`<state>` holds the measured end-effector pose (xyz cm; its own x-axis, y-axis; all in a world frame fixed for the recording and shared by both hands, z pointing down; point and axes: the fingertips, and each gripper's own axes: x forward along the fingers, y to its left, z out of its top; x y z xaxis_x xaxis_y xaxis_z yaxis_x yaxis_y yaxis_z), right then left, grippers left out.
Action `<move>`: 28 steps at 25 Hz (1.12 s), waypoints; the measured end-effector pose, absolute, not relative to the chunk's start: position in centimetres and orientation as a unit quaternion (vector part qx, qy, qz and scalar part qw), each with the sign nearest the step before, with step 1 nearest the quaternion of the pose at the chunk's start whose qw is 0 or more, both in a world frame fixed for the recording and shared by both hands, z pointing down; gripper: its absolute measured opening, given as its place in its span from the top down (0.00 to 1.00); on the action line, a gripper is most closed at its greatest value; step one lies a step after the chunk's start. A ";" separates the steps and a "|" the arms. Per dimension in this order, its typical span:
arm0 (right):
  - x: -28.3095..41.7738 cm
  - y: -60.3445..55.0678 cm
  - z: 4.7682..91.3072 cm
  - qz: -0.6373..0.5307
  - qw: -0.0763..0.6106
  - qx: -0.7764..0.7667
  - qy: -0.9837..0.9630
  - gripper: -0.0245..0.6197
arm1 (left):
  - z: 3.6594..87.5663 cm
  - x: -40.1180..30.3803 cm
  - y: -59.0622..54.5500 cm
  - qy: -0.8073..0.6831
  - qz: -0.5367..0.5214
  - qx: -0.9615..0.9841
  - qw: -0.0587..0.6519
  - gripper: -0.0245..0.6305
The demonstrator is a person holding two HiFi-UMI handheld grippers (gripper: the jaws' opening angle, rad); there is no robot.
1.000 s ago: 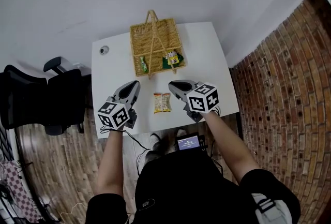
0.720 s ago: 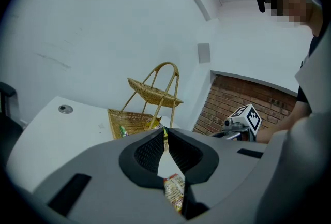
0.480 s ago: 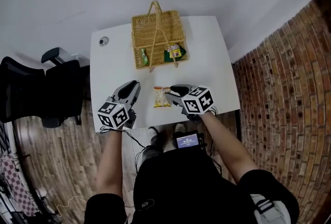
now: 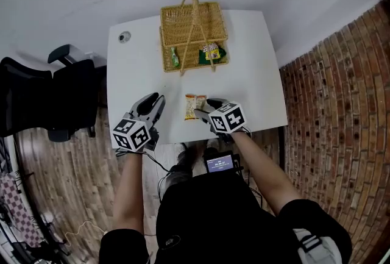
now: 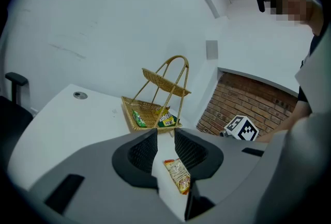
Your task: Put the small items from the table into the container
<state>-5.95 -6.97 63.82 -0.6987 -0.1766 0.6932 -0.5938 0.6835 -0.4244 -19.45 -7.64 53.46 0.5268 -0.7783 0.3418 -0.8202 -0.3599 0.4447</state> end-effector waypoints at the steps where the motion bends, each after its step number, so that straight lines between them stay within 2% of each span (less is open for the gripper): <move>1: -6.0 -7.0 64.2 0.329 0.322 0.230 -0.857 0.56 | 53.6 -19.6 -7.5 -0.486 0.036 0.823 0.293 0.81; 16: -6.6 -7.4 66.0 0.325 0.342 0.275 -0.837 0.56 | 54.9 -20.7 -6.1 -0.488 0.039 0.817 0.304 0.81; 28: -7.2 -6.9 65.3 0.327 0.339 0.262 -0.842 0.74 | 54.6 -20.7 -6.0 -0.489 0.036 0.817 0.304 0.81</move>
